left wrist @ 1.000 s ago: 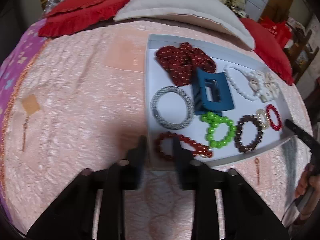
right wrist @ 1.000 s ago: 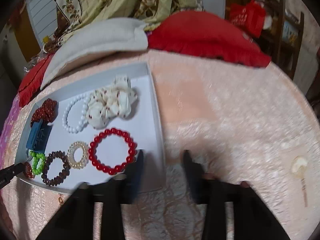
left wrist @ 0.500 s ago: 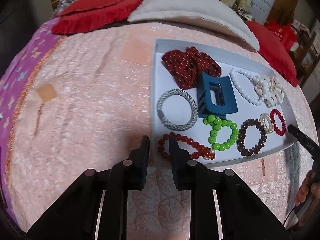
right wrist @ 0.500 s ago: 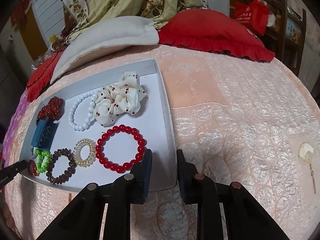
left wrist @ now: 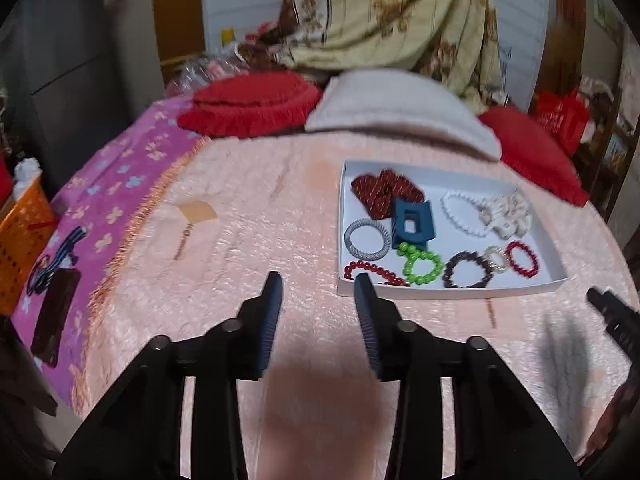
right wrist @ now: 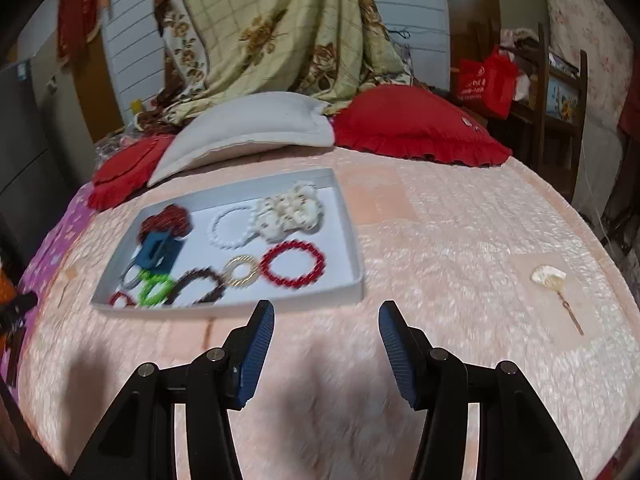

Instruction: Organize jewelry

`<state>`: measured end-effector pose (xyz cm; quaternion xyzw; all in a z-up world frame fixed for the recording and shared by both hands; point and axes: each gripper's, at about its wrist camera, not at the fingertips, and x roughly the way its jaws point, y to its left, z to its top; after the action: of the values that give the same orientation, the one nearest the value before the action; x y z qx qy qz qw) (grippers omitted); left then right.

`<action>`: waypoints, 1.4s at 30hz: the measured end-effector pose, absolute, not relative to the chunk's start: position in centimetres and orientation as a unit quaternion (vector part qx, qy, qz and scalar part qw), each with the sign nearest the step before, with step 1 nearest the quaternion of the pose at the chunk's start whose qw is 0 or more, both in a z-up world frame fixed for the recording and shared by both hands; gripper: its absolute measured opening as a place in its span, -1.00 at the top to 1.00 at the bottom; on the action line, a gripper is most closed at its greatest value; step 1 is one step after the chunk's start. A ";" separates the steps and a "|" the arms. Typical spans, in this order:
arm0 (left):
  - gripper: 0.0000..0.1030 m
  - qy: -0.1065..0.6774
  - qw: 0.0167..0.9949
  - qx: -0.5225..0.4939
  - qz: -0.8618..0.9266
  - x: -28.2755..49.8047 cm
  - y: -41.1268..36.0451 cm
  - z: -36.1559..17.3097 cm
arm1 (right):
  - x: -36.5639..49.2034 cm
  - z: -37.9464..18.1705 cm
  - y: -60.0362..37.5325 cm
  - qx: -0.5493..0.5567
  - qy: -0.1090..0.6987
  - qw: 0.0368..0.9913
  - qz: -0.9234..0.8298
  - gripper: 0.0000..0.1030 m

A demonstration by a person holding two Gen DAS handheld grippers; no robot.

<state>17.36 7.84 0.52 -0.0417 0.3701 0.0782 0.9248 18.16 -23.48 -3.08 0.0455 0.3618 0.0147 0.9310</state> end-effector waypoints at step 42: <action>-0.77 0.337 0.939 -0.017 0.066 4.9 2.5 2.7 | 7.3 -2.6 -17.5 -0.004 0.352 0.936 0.023 -0.26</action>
<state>4.88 2.50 2.75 -0.0170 0.3370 0.0656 0.9391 7.34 -17.51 -2.59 -0.0043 0.3521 0.0232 0.9357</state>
